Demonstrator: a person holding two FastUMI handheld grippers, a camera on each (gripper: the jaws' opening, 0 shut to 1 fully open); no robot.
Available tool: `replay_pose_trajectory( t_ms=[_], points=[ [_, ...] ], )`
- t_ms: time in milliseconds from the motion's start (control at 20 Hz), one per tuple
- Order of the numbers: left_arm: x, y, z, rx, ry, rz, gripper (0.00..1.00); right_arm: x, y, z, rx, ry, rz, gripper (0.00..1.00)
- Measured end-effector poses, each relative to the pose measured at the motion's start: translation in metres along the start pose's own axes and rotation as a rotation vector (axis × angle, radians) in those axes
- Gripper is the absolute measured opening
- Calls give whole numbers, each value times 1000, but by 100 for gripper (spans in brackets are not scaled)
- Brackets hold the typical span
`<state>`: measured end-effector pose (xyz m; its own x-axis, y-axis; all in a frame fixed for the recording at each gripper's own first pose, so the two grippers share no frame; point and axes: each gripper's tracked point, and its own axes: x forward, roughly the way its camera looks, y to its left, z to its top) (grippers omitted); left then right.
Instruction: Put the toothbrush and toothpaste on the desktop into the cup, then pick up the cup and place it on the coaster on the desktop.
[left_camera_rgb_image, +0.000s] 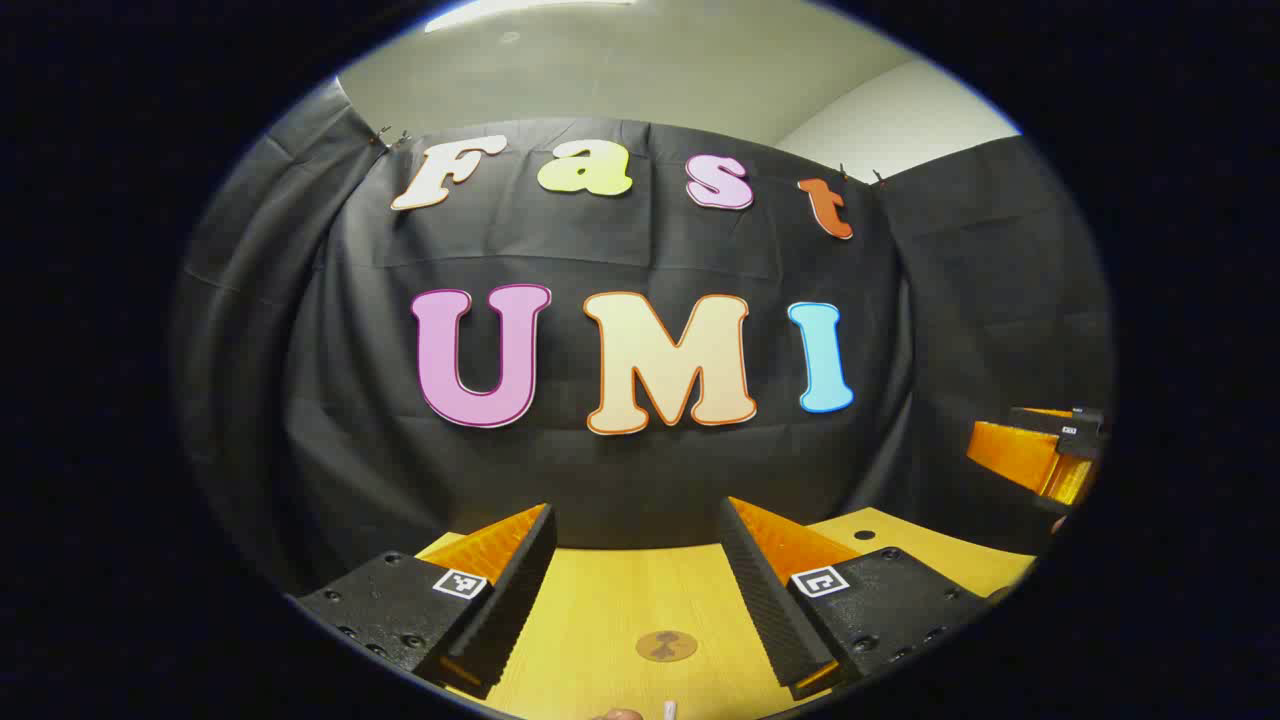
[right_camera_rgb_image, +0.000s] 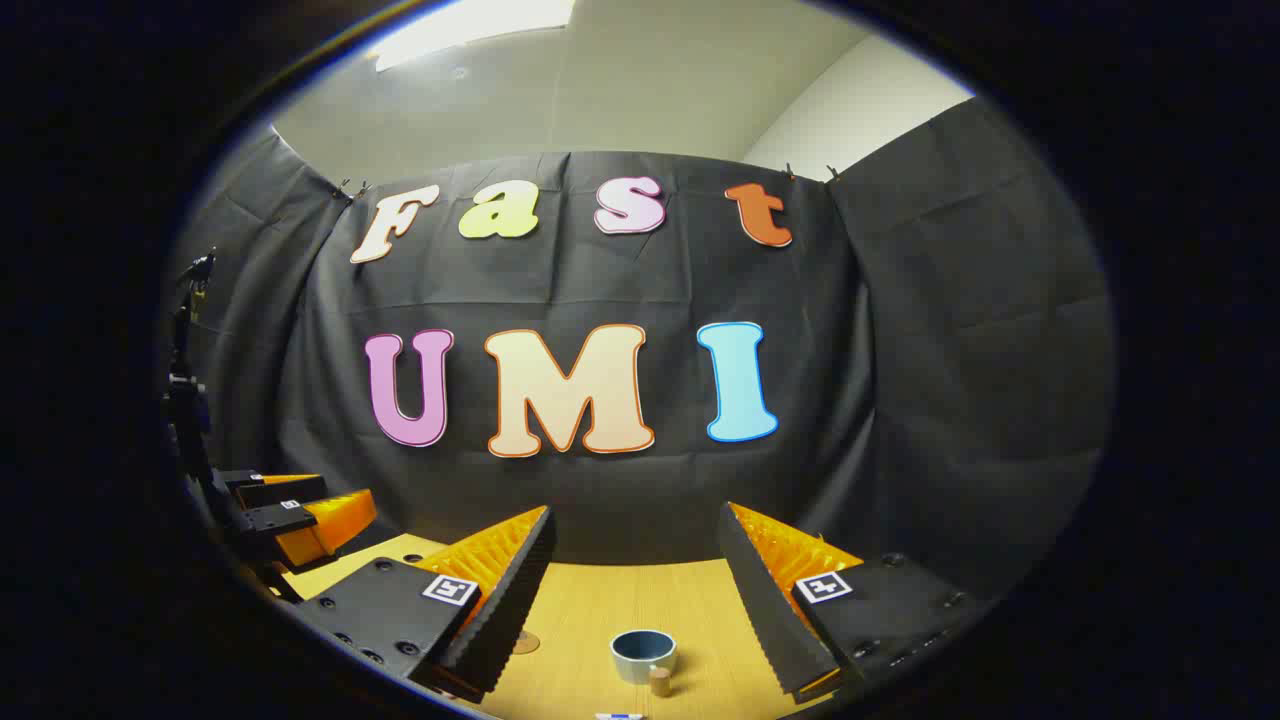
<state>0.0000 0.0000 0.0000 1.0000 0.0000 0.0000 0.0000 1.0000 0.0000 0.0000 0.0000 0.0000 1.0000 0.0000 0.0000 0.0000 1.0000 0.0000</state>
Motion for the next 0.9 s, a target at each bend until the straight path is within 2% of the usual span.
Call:
replay_pose_trajectory(
  t_ms=[450, 900],
  points=[
    [6, -14, 0, -16, 8, 25, 94, 24, -15, 6, -22, -2, 19, 98],
    [-2, -13, 2, -7, -3, 45, 94, 22, -9, -4, -30, 32, 61, 98]
  ],
)
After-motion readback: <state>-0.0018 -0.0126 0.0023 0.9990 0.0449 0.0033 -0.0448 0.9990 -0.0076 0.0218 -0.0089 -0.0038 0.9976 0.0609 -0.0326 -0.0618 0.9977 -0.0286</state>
